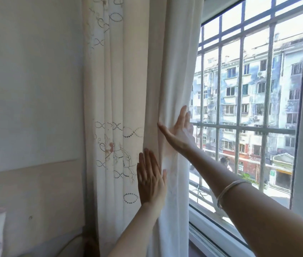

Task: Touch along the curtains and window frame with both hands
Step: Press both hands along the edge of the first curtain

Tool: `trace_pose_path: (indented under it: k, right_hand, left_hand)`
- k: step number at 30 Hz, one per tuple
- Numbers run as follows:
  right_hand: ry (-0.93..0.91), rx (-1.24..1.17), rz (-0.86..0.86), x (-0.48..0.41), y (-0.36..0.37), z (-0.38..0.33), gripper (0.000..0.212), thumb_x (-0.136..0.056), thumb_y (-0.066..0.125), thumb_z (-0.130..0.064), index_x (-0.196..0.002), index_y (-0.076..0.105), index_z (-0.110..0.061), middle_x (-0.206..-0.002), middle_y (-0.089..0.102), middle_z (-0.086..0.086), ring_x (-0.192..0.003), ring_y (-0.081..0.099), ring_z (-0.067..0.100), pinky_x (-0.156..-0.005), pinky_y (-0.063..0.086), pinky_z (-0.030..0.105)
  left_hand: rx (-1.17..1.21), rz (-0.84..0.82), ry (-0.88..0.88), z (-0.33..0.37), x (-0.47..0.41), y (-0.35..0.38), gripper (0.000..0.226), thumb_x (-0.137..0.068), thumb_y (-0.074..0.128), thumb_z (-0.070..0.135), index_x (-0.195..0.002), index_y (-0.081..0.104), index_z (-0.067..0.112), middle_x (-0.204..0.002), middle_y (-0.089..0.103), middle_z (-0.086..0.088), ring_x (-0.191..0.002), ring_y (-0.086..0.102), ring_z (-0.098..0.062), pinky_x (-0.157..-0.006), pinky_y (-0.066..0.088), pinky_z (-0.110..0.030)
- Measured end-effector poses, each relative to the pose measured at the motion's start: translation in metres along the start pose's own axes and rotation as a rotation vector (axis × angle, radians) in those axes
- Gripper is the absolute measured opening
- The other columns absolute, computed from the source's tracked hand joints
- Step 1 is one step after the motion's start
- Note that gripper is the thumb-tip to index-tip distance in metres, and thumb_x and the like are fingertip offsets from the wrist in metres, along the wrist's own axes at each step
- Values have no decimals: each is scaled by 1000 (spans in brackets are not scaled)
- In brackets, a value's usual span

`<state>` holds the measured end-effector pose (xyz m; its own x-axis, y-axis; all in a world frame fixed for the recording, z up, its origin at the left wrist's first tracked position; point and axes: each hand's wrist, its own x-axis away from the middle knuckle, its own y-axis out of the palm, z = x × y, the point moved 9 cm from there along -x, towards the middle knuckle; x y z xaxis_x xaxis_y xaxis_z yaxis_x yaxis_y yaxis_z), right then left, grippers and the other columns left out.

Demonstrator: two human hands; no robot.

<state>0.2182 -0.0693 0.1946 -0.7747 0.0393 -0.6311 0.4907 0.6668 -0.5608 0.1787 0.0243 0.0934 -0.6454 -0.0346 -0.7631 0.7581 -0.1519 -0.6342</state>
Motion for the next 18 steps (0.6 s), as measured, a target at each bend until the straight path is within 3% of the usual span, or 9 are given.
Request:
trace_pose_path:
  k: [4,7,10,13,18]
  right_hand:
    - [4,38,4,-42,30,1,107,-75,39,-74,-140,-29,-22,-155,-20,10,-142,-12,38,-114,9,56]
    - [-9,-16,23,-83,55,-10,110,-75,43,-72,-141,-26,-20,-155,-19,12,-142,-12,36,-114,5,55]
    - [-21,-2,25,-119,82,-17,105,-78,40,-71,-143,-24,-19,-155,-17,12,-143,-9,35,-115,4,51]
    - [2,-19,36,-152,116,-18,86,-87,33,-61,-143,-21,-23,-156,-14,11,-142,-3,39,-114,9,51]
    - [-90,-27,23,-201,181,-37,64,-96,20,-41,-145,-18,-22,-157,-11,9,-143,-4,38,-115,7,54]
  left_hand:
    - [-5,-16,-5,-34,-30,43,56,-87,36,39,-120,54,-1,-126,58,-17,-115,56,-31,-85,52,-41]
    - [8,-11,-35,-66,-59,73,67,-96,7,38,-119,55,-3,-125,59,-18,-113,57,-32,-83,53,-42]
    - [13,28,-41,-89,-86,91,66,-90,18,41,-116,57,-5,-122,60,-19,-111,59,-32,-81,54,-43]
    - [-17,56,-31,-115,-111,114,61,-80,32,36,-116,56,-7,-121,60,-22,-110,60,-33,-82,53,-45]
    - [-100,50,-92,-166,-155,149,59,-78,35,36,-115,57,-5,-119,62,-22,-109,60,-35,-84,52,-46]
